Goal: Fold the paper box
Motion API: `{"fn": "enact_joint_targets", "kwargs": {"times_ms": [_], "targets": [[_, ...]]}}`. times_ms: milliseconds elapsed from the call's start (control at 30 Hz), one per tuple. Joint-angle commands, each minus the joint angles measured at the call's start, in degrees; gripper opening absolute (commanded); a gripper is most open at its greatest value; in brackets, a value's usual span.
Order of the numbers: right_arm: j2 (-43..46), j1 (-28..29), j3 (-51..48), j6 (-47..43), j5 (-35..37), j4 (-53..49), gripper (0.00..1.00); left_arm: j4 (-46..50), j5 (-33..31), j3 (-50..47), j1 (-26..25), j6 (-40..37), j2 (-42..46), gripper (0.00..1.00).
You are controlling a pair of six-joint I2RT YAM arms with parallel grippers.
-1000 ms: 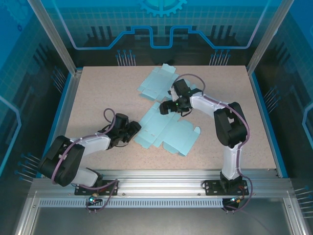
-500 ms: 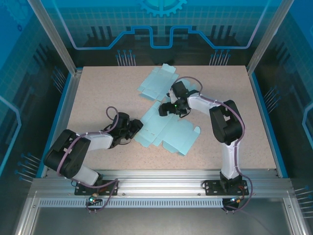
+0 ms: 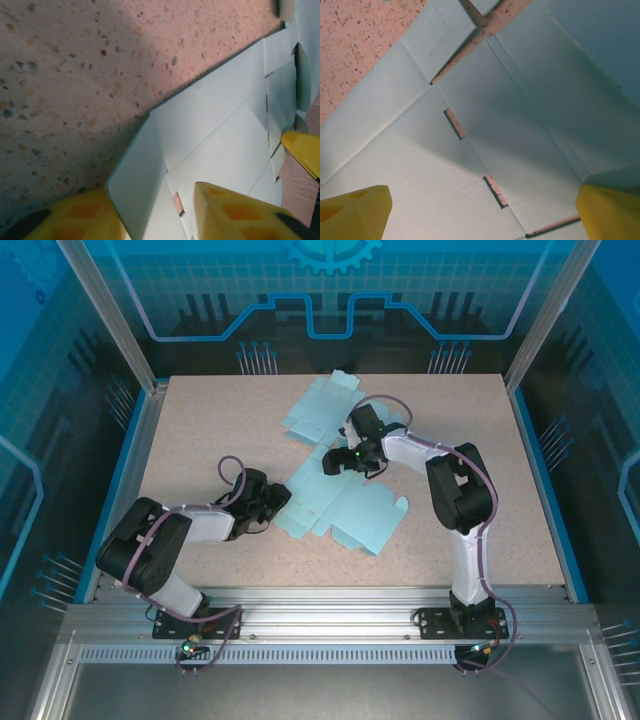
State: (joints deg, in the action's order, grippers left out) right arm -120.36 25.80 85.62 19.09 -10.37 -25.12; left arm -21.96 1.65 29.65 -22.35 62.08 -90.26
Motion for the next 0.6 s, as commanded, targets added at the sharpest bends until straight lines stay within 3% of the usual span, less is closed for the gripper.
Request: {"fn": "enact_joint_targets", "kwargs": {"times_ms": [0,100,267,433,567], "targets": [[-1.9,-0.1,0.6,-0.1,-1.5,-1.6,0.96,0.9,-2.1,2.2,-0.1,-1.5,-2.1,0.27],[-1.3,0.0,0.7,-0.5,-1.3,-2.0,0.96,3.6,-2.8,4.5,-0.1,-6.1,-2.2,0.13],[0.8,-0.5,1.2,-1.8,-0.4,-3.2,0.97,5.9,-3.5,7.4,-0.1,-15.8,-0.1,0.0],[6.3,-1.5,0.1,-3.8,1.8,-4.5,0.97,6.0,-3.5,8.0,-0.1,-29.0,5.7,0.0],[13.2,-3.1,-1.9,-6.6,2.8,-4.6,0.98,4.1,1.0,7.6,-0.1,-41.2,11.7,0.0]]}}
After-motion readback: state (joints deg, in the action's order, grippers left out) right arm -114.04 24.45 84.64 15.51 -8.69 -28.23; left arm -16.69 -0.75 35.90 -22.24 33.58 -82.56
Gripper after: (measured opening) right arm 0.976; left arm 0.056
